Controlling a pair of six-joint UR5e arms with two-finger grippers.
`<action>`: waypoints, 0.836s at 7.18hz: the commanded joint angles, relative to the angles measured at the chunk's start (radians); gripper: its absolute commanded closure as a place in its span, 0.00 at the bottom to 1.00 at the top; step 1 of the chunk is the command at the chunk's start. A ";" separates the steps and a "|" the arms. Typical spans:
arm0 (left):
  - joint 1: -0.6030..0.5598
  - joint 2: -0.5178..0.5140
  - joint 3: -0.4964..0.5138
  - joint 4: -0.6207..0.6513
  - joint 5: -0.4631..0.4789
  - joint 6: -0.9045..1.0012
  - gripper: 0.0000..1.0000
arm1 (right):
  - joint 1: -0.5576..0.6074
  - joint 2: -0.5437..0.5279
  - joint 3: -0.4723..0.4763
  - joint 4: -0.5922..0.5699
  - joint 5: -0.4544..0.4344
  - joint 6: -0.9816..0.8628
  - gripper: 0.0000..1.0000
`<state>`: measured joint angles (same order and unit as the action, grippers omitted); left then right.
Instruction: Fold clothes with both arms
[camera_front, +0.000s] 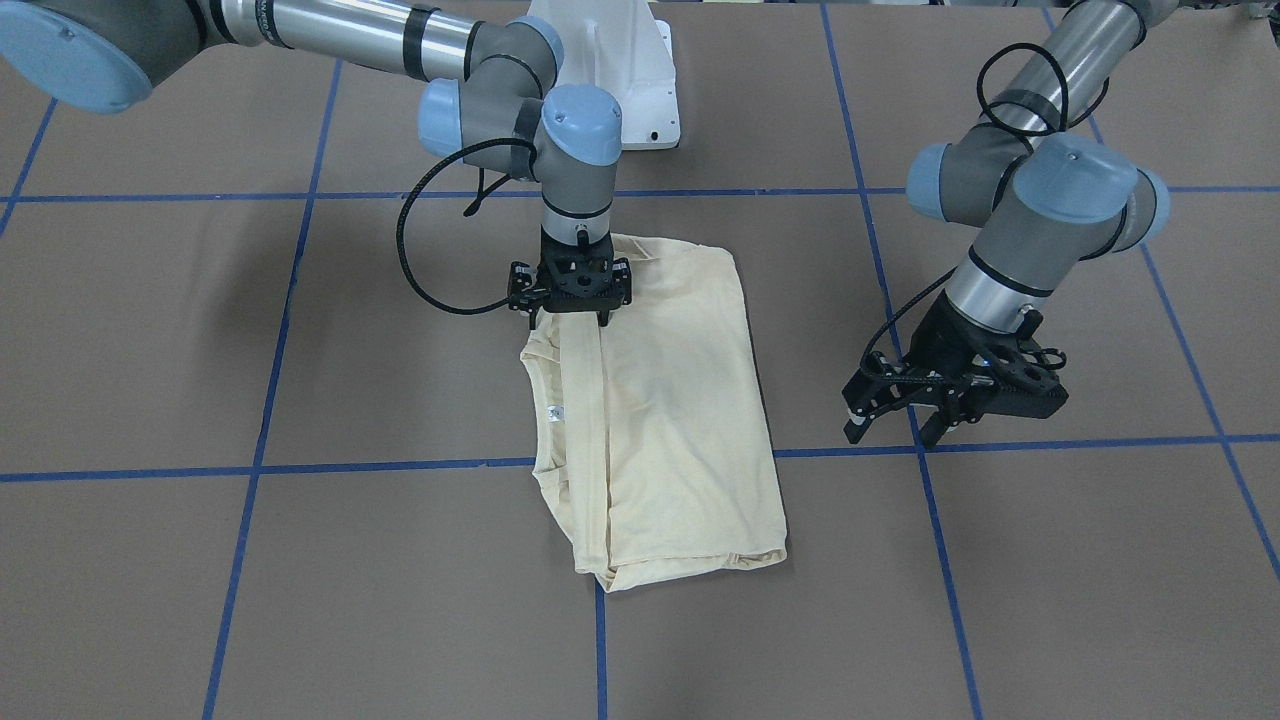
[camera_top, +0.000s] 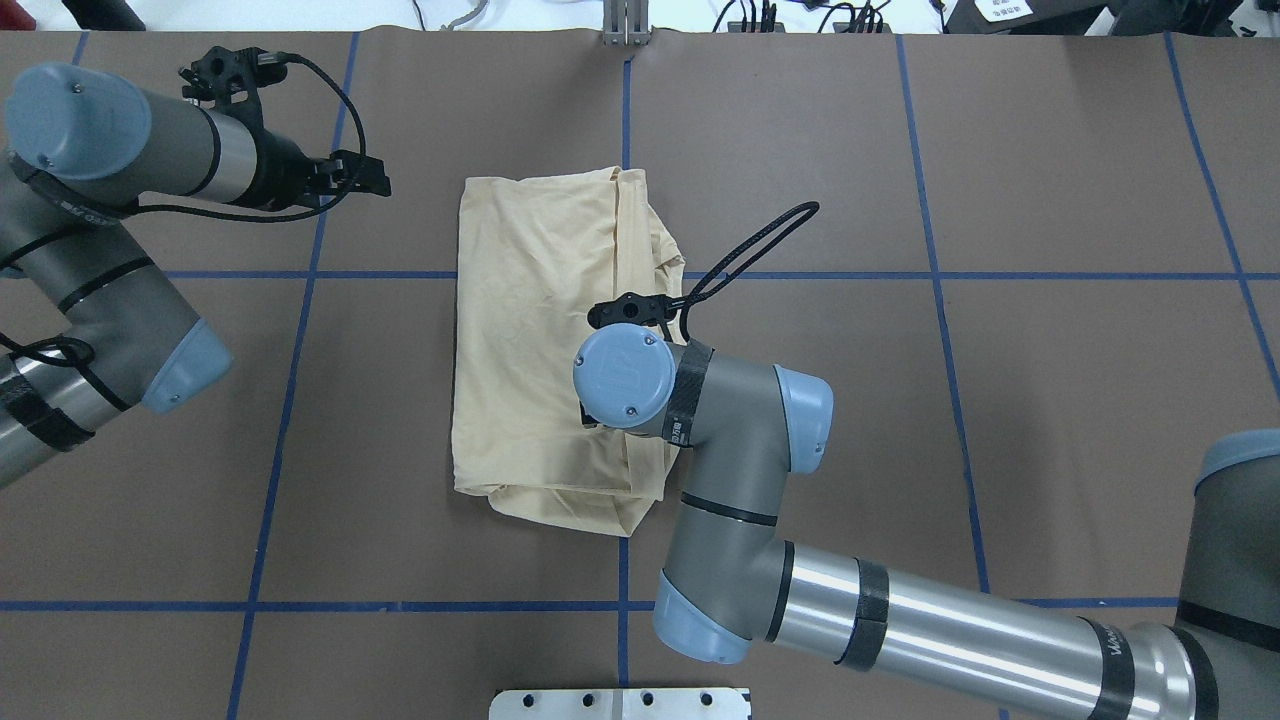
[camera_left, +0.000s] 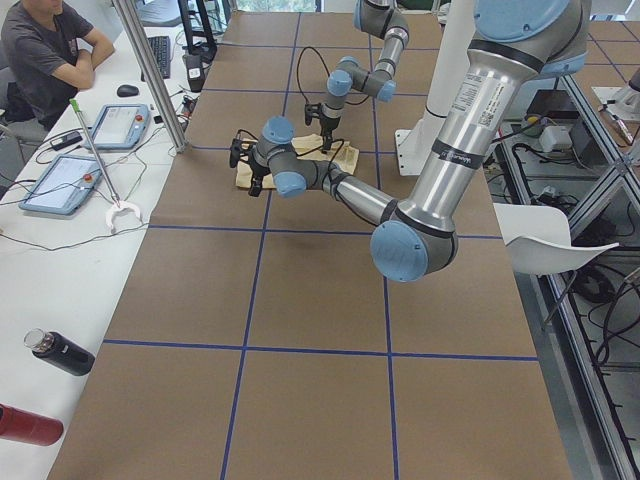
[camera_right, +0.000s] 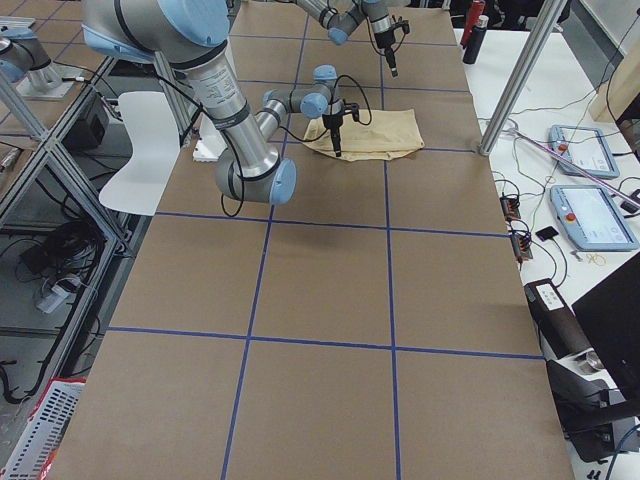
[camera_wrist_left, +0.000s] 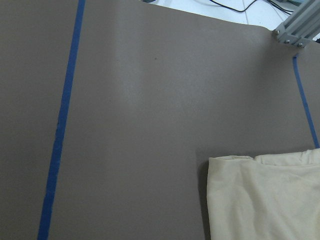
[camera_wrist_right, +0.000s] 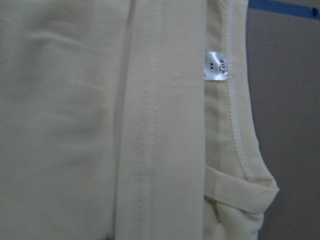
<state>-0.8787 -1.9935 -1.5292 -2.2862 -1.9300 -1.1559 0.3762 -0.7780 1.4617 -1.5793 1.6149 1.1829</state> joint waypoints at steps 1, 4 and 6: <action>0.001 -0.001 0.001 -0.001 0.000 -0.001 0.00 | 0.001 -0.007 0.011 -0.037 0.005 -0.011 0.00; 0.003 -0.001 0.001 -0.001 0.000 -0.001 0.00 | 0.010 -0.044 0.090 -0.093 0.006 -0.042 0.00; 0.006 -0.001 0.007 -0.002 0.000 -0.008 0.00 | 0.020 -0.059 0.098 -0.097 0.005 -0.058 0.00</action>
<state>-0.8749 -1.9942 -1.5251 -2.2881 -1.9298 -1.1597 0.3908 -0.8254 1.5528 -1.6726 1.6204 1.1330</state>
